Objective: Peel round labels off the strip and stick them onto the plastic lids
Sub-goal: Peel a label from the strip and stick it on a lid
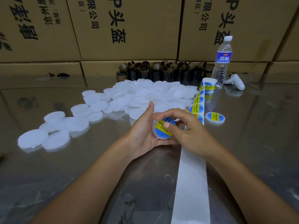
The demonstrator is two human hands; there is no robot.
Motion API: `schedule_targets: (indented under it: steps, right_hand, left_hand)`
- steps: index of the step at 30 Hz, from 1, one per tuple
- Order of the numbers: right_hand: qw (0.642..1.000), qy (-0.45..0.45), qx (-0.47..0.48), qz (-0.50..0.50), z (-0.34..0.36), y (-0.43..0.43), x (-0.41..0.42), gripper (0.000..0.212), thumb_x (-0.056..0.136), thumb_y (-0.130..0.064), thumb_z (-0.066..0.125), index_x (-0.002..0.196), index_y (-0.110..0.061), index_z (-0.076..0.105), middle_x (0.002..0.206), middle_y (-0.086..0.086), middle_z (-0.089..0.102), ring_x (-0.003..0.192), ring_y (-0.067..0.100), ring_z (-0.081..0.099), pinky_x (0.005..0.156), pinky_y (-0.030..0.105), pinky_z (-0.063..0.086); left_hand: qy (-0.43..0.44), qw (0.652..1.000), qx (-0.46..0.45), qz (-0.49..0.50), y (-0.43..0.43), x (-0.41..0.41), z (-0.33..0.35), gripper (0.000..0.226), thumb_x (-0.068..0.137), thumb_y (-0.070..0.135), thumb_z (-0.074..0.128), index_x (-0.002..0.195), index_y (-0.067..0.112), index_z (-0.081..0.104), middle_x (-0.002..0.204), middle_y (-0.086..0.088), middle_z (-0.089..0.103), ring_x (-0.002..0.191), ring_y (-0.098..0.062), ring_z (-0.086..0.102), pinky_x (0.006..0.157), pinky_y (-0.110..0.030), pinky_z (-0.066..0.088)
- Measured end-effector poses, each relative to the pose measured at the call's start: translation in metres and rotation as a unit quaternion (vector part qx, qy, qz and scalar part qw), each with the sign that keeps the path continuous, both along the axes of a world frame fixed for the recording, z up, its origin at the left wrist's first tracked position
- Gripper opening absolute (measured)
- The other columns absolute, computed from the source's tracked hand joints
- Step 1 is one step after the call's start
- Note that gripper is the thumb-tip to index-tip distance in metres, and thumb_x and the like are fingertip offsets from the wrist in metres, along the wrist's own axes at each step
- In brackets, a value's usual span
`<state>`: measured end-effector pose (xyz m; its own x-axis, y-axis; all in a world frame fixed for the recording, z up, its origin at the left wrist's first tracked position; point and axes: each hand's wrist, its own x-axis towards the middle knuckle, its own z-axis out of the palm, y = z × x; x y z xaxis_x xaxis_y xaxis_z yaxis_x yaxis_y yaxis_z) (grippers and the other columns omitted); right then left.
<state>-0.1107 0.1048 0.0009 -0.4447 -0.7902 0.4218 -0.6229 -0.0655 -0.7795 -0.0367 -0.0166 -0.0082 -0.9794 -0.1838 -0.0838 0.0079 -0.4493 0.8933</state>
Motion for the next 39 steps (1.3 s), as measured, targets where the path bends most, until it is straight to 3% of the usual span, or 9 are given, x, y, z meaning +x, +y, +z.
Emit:
schedule_targets:
  steps: [5, 8, 13, 18, 30, 39]
  right_hand:
    - [1.0, 0.01, 0.001, -0.003, 0.0002, -0.0006, -0.0009, 0.041, 0.09, -0.004, 0.057, 0.086, -0.045, 0.061, 0.099, 0.009, 0.063, 0.104, 0.018, 0.048, 0.077, 0.007, 0.033]
    - [1.0, 0.013, 0.002, -0.003, -0.0002, -0.0005, -0.0012, 0.042, 0.09, -0.004, 0.057, 0.085, -0.045, 0.061, 0.1, 0.009, 0.064, 0.103, 0.018, 0.048, 0.077, 0.006, 0.032]
    - [1.0, 0.012, -0.004, -0.001, -0.0011, -0.0008, -0.0023, 0.042, 0.089, -0.003, 0.058, 0.084, -0.045, 0.061, 0.1, 0.006, 0.065, 0.105, 0.02, 0.05, 0.08, 0.015, 0.035]
    - [1.0, 0.013, -0.01, 0.0, -0.0013, -0.0009, -0.0026, 0.043, 0.089, -0.003, 0.058, 0.084, -0.045, 0.061, 0.099, 0.004, 0.065, 0.106, 0.022, 0.051, 0.08, 0.015, 0.036]
    - [0.999, 0.027, -0.017, -0.011, -0.0026, -0.0015, -0.0037, 0.043, 0.088, -0.004, 0.06, 0.083, -0.047, 0.062, 0.093, 0.003, 0.065, 0.1, 0.021, 0.052, 0.079, 0.018, 0.036]
    - [0.998, 0.052, -0.029, -0.029, -0.0026, -0.0018, -0.0022, 0.044, 0.085, -0.004, 0.062, 0.081, -0.048, 0.062, 0.085, 0.003, 0.062, 0.088, 0.019, 0.05, 0.075, 0.02, 0.035]
  left_hand:
    - [0.001, 1.0, 0.007, 0.003, 0.0005, 0.0016, 0.0012, 0.077, 0.097, 0.06, 0.018, 0.134, -0.002, 0.047, 0.135, -0.025, 0.051, 0.121, -0.034, 0.055, 0.086, -0.045, 0.055]
    - [0.0, 1.0, 0.006, 0.003, 0.0006, 0.0021, 0.0014, 0.078, 0.097, 0.06, 0.018, 0.133, -0.002, 0.048, 0.13, -0.022, 0.056, 0.115, -0.031, 0.059, 0.083, -0.043, 0.057]
    - [-0.003, 1.0, 0.0, 0.008, 0.0006, 0.0025, 0.0022, 0.078, 0.097, 0.059, 0.017, 0.133, -0.004, 0.046, 0.134, -0.023, 0.052, 0.115, -0.031, 0.058, 0.084, -0.043, 0.057]
    - [-0.001, 1.0, 0.001, 0.007, 0.0009, 0.003, 0.002, 0.076, 0.097, 0.06, 0.018, 0.128, -0.002, 0.05, 0.12, -0.02, 0.058, 0.113, -0.031, 0.058, 0.084, -0.044, 0.056]
    - [0.005, 1.0, 0.011, 0.002, 0.0013, 0.0027, 0.0015, 0.073, 0.097, 0.059, 0.021, 0.121, 0.0, 0.056, 0.117, -0.019, 0.06, 0.113, -0.03, 0.06, 0.087, -0.047, 0.055]
    - [0.014, 1.0, 0.01, -0.016, 0.0038, 0.0038, 0.0044, 0.072, 0.097, 0.059, 0.019, 0.108, 0.0, 0.058, 0.11, -0.017, 0.061, 0.099, -0.026, 0.062, 0.085, -0.045, 0.055]
